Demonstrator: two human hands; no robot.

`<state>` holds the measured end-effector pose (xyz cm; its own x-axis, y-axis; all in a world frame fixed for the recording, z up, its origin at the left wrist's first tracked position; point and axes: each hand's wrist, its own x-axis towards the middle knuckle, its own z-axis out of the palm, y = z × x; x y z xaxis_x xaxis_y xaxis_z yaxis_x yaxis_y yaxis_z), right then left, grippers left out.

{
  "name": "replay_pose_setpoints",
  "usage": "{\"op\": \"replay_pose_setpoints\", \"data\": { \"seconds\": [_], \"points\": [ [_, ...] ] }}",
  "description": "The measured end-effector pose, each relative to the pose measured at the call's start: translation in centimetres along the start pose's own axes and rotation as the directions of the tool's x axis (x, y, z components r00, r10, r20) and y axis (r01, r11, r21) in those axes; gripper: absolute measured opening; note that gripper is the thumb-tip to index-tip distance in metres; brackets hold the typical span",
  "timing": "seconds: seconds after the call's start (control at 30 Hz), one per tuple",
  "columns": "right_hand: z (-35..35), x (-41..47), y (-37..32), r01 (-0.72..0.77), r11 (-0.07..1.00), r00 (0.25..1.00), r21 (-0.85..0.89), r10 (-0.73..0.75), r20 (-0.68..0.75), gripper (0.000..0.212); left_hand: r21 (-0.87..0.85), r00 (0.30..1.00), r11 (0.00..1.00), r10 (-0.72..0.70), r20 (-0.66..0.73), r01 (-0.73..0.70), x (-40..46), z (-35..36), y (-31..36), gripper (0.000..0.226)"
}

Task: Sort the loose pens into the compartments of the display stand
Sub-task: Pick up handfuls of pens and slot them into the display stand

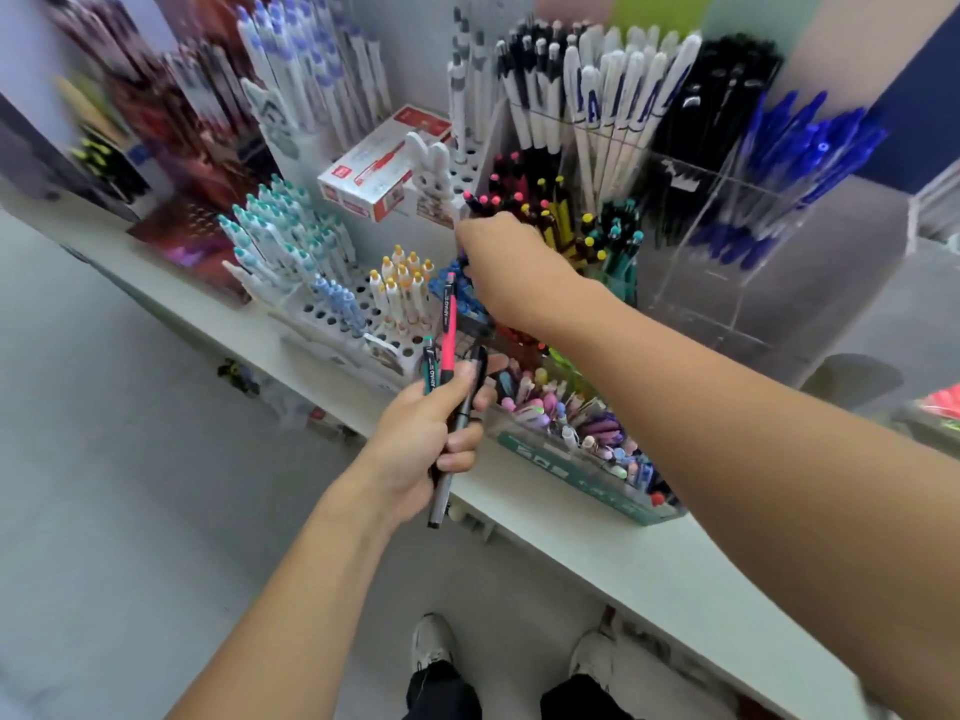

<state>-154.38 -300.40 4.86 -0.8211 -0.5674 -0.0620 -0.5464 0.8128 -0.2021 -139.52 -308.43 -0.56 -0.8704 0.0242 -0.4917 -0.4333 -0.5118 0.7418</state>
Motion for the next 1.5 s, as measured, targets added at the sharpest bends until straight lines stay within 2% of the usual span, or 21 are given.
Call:
{"op": "replay_pose_setpoints", "data": {
  "seconds": [0.07,0.13,0.27,0.37,0.43,0.47,0.5,0.57,0.6,0.67,0.7,0.77,0.83,0.87,0.93,1.03,1.13,1.23,1.3,1.4,1.5],
  "points": [
    [0.7,-0.2,-0.3,0.017,0.998,0.995,-0.058,-0.011,0.097,0.025,0.025,0.999,0.999,-0.027,0.026,0.026,0.0,-0.1,0.2,0.019],
    [1.5,-0.4,0.2,0.042,0.997,0.984,-0.063,-0.031,0.174,0.037,0.027,0.998,0.999,-0.046,0.045,0.045,0.1,-0.2,0.3,0.022],
    [2.1,-0.9,1.5,0.039,0.999,0.969,-0.013,-0.035,0.244,0.054,-0.025,0.992,0.998,-0.05,0.112,0.053,0.0,-0.1,0.6,0.022],
    [1.4,-2.8,2.5,0.086,0.995,0.989,0.057,-0.092,0.114,0.063,0.0,0.987,1.0,-0.026,0.157,0.027,-0.3,0.1,0.7,0.027],
    [0.4,-4.3,3.4,0.099,0.98,0.992,0.173,-0.084,-0.093,0.041,0.043,0.986,0.999,-0.002,0.168,-0.006,-0.3,0.2,1.0,0.03],
    [-0.2,-5.1,3.8,0.091,0.95,0.985,0.299,-0.042,-0.166,0.03,0.096,0.983,0.995,-0.002,0.182,-0.016,-0.3,0.4,1.3,0.027],
    [-0.9,-5.9,4.0,0.066,0.88,0.986,0.47,0.015,-0.167,0.033,0.177,0.979,0.984,-0.012,0.202,-0.024,-0.3,0.7,1.5,0.025],
    [-2.1,-7.3,4.0,-0.034,0.635,0.998,0.771,0.062,-0.008,0.041,0.341,0.972,0.94,-0.051,0.228,-0.031,0.0,1.7,2.0,0.025],
    [-2.5,-7.7,3.8,-0.069,0.527,0.997,0.847,0.054,0.047,0.039,0.393,0.97,0.919,-0.063,0.234,-0.036,0.2,2.3,2.1,0.024],
    [-3.4,-7.9,3.8,-0.05,0.464,0.995,0.884,0.1,0.004,0.034,0.427,0.969,0.902,-0.045,0.242,-0.065,0.6,3.1,2.5,0.022],
    [-4.2,-7.7,4.1,-0.002,0.489,0.986,0.873,0.148,-0.08,0.032,0.429,0.972,0.899,-0.015,0.234,-0.089,0.8,3.2,2.7,0.02],
    [-6.3,-7.1,5.1,0.134,0.628,0.918,0.767,0.212,-0.335,0.026,0.409,0.983,0.905,0.046,0.178,-0.116,1.2,2.9,3.2,0.02],
    [-7.8,-5.5,5.7,0.205,0.778,0.826,0.594,0.188,-0.532,0.02,0.352,0.992,0.931,0.059,0.115,-0.096,1.5,2.3,3.5,0.02],
    [-7.9,-4.5,5.7,0.195,0.835,0.808,0.514,0.161,-0.567,0.018,0.313,0.994,0.946,0.049,0.102,-0.079,1.5,2.2,3.6,0.016],
    [-7.1,-2.4,5.2,0.152,0.916,0.826,0.371,0.088,-0.557,0.013,0.237,0.994,0.97,0.024,0.105,-0.049,1.7,2.1,3.7,0.002],
    [-5.2,0.0,4.7,0.162,0.959,0.873,0.234,-0.029,-0.486,0.007,0.118,0.994,0.993,-0.002,0.111,-0.011,1.8,2.0,3.5,0.011],
    [-4.0,1.6,4.9,0.1,0.972,0.9,0.213,0.002,-0.435,0.017,0.072,0.992,0.997,0.027,0.12,-0.035,1.5,1.3,3.2,0.011],
    [-3.6,3.2,4.8,0.034,0.993,0.914,0.112,0.015,-0.406,0.012,0.163,0.995,0.984,0.054,0.078,-0.066,1.6,0.4,2.9,0.013],
    [-3.9,4.0,4.3,-0.002,0.994,0.938,0.106,0.038,-0.345,0.01,0.302,0.996,0.95,0.063,0.055,-0.077,1.7,-0.1,2.9,0.022],
    [-5.2,3.3,4.1,0.006,0.983,0.97,0.182,0.039,-0.24,0.025,0.514,0.992,0.849,0.114,0.049,-0.123,2.2,-0.2,2.8,0.018],
    [-7.5,-1.1,5.1,0.025,0.952,0.939,0.306,0.083,-0.334,0.036,0.678,0.968,0.696,0.228,0.104,-0.237,2.7,0.6,3.1,0.009]
  ]
}}
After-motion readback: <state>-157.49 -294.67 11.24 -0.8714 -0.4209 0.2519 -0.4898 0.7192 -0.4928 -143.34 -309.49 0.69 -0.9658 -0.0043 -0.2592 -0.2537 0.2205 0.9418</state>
